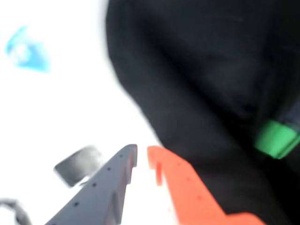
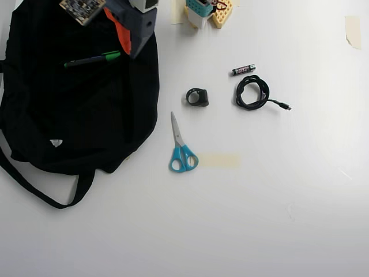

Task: Put the green marker into the black bag

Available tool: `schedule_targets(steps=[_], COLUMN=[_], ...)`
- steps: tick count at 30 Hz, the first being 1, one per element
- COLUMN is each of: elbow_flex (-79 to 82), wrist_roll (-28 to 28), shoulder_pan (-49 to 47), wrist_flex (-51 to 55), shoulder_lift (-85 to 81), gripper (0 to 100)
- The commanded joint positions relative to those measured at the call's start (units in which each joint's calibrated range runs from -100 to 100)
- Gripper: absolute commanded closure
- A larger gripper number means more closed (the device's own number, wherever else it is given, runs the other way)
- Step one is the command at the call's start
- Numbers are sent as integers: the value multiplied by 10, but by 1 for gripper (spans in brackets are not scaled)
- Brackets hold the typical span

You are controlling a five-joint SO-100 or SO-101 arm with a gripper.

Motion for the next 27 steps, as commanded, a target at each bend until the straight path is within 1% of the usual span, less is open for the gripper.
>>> schedule_targets(steps=[1, 2, 3, 5, 6, 8, 14, 17, 22, 24, 25, 27], elbow_flex=[-16, -13, -10, 21, 33, 81, 190, 259, 394, 455, 517, 576], wrist_roll=[-24, -51, -59, -56, -56, -56, -56, -56, -56, -47, -33, -30], shoulder_pan=[-127, -157, -171, -199, -211, -244, -273, -293, -319, -327, -327, -328], wrist_flex=[15, 12, 17, 78, 92, 94, 79, 44, -48, -83, -118, -150], shoulder_lift=[-32, -50, -58, -84, -92, -127, -214, -270, -354, -390, -427, -465], gripper=[98, 98, 98, 98, 98, 98, 98, 98, 98, 98, 98, 98])
